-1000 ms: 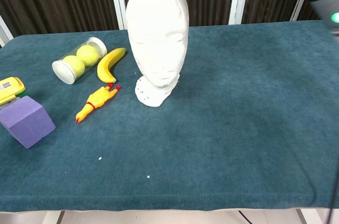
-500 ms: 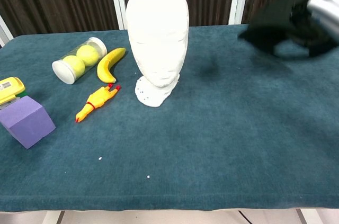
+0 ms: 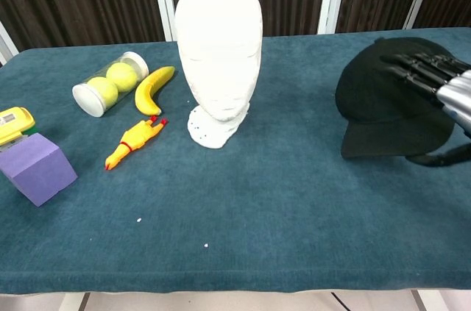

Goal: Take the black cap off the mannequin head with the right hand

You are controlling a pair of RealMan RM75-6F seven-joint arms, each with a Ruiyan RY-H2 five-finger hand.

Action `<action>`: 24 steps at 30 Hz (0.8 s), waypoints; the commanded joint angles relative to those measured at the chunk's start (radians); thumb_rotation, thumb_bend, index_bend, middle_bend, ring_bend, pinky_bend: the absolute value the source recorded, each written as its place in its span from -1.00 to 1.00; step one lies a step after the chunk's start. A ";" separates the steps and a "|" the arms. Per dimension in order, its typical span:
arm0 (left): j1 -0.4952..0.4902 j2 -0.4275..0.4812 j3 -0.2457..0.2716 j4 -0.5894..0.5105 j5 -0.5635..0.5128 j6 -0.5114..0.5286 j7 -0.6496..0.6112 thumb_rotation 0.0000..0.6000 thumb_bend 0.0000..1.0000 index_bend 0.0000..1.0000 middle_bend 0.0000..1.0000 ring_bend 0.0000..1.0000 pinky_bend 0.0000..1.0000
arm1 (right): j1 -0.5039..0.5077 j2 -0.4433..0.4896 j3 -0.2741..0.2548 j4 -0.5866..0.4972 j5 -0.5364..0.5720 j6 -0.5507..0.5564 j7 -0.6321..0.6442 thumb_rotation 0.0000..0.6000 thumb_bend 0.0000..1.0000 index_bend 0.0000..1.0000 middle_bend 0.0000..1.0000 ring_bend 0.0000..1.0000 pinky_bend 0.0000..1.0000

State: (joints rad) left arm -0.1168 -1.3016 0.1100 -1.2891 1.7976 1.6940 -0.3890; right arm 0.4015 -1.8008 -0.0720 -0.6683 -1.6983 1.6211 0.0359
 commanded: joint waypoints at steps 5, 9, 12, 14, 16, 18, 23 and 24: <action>0.003 0.036 0.028 -0.011 0.012 -0.020 0.002 1.00 -0.28 -1.00 -0.92 -0.92 -0.72 | -0.086 0.377 -0.182 -0.559 -0.035 -0.170 -0.212 1.00 -1.00 -1.00 -1.00 -1.00 -0.98; 0.011 0.077 0.043 -0.052 0.009 -0.033 0.027 1.00 -0.28 -1.00 -0.93 -0.94 -0.74 | -0.124 0.469 -0.199 -0.685 -0.053 -0.125 -0.254 1.00 -1.00 -1.00 -1.00 -1.00 -1.00; 0.021 0.137 0.063 -0.122 -0.023 -0.083 0.096 1.00 -0.28 -1.00 -0.95 -0.96 -0.77 | -0.177 0.534 -0.196 -0.762 -0.045 -0.049 -0.257 1.00 -1.00 -1.00 -1.00 -1.00 -1.00; 0.035 0.176 0.067 -0.186 -0.063 -0.114 0.184 1.00 -0.28 -1.00 -0.96 -0.97 -0.79 | -0.226 0.587 -0.187 -0.826 0.009 -0.014 -0.291 1.00 -1.00 -1.00 -1.00 -1.00 -1.00; 0.057 0.176 0.046 -0.227 -0.093 -0.098 0.291 1.00 -0.27 -1.00 -0.97 -0.99 -0.81 | -0.280 0.612 -0.154 -0.870 0.068 0.048 -0.336 1.00 -1.00 -1.00 -1.00 -1.00 -1.00; 0.075 0.156 0.031 -0.232 -0.096 -0.067 0.344 1.00 -0.27 -1.00 -0.98 -1.00 -0.83 | -0.324 0.615 -0.119 -0.886 0.100 0.117 -0.319 1.00 -1.00 -1.00 -1.00 -1.00 -1.00; 0.096 0.147 0.029 -0.230 -0.070 -0.033 0.374 1.00 -0.27 -1.00 -0.99 -1.00 -0.85 | -0.383 0.632 -0.049 -0.867 0.162 0.187 -0.215 1.00 -1.00 -1.00 -1.00 -1.00 -1.00; 0.098 0.147 0.028 -0.229 -0.069 -0.032 0.371 1.00 -0.27 -1.00 -0.99 -1.00 -0.85 | -0.385 0.632 -0.039 -0.865 0.169 0.186 -0.211 1.00 -1.00 -1.00 -1.00 -1.00 -1.00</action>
State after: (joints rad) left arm -0.0337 -1.1542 0.1435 -1.5086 1.7269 1.6466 -0.0079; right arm 0.0366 -1.1816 -0.1385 -1.5320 -1.5541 1.7941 -0.1960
